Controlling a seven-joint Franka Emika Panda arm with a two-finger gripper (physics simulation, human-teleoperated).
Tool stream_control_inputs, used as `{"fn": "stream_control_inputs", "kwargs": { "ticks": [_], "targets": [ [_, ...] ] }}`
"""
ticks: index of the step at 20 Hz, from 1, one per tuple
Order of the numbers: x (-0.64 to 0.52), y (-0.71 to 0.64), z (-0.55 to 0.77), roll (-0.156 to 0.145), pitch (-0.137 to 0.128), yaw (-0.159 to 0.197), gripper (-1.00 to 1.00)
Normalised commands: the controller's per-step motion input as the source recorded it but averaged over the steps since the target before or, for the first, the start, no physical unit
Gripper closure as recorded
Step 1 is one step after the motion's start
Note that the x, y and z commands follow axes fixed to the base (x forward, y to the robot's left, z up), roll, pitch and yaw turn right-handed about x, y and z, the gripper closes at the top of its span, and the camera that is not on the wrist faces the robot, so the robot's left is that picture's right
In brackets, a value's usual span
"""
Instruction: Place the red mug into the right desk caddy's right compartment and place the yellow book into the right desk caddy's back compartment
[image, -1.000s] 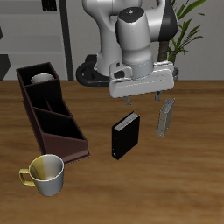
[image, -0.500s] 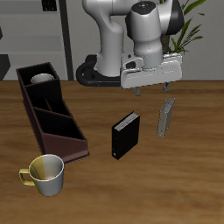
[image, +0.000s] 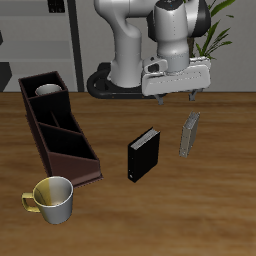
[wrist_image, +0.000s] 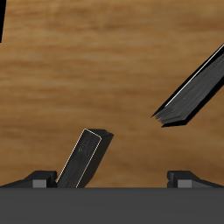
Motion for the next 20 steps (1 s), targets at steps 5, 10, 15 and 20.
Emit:
{"fn": "stream_control_inputs", "kwargs": {
  "ticks": [5, 10, 15, 20],
  "targets": [
    [-0.12, 0.15, 0.0, -0.103, -0.036, 0.013, -1.0],
    [-0.16, 0.14, -0.03, -0.04, 0.005, -0.029, -1.0],
    [-0.15, 0.3, 0.07, 0.023, -0.026, -0.02, -1.0],
    [0.14, 0.24, 0.04, 0.008, -0.002, -0.017, -1.0]
  ]
}}
